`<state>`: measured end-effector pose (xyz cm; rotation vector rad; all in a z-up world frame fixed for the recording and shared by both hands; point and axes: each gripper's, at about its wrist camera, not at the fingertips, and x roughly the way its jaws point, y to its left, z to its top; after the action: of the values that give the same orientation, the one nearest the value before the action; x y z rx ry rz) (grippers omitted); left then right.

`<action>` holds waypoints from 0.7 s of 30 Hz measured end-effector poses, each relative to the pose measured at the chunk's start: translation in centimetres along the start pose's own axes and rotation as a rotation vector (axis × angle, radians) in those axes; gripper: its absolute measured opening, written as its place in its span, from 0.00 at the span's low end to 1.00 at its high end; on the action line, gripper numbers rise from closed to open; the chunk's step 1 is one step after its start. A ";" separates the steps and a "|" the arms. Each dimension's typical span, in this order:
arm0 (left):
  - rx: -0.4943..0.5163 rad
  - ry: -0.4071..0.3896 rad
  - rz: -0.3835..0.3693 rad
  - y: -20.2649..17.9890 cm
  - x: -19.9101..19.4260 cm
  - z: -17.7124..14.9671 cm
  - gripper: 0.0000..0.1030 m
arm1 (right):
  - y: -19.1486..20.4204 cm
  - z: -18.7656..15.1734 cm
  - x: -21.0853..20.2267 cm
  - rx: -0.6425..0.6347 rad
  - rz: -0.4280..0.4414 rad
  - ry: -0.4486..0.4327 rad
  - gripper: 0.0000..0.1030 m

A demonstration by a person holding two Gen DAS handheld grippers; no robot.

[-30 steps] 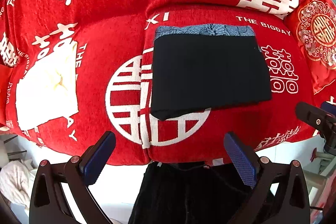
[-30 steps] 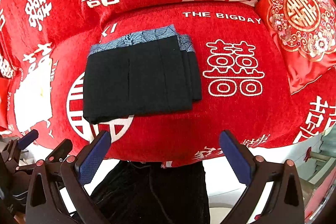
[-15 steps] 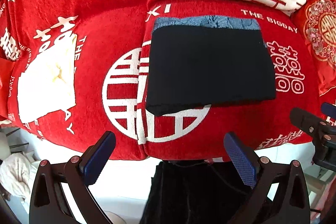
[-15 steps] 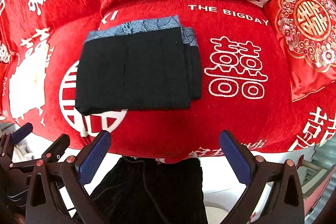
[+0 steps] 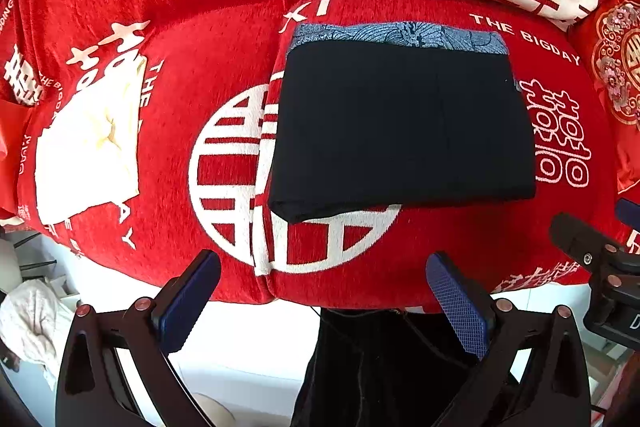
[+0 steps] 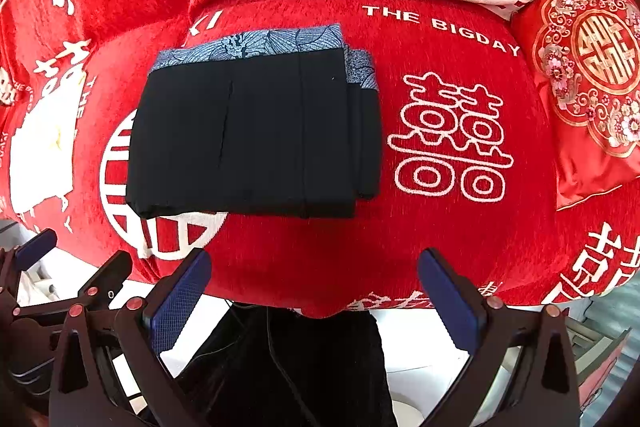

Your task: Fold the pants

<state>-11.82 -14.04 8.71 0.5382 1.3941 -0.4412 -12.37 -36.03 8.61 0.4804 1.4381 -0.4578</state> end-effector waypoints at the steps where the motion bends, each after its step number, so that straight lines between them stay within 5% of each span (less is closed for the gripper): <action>1: 0.001 0.000 0.001 -0.1 0.0 0.0 1.00 | 0.0 0.0 0.1 -0.002 -0.001 0.001 1.00; 21: 0.019 0.009 0.005 -0.7 0.8 -0.4 1.00 | 0.2 -0.1 0.7 0.002 -0.008 0.005 1.00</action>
<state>-12.40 -14.35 7.85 0.5598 1.3978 -0.4486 -12.35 -35.82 7.89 0.4778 1.4445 -0.4650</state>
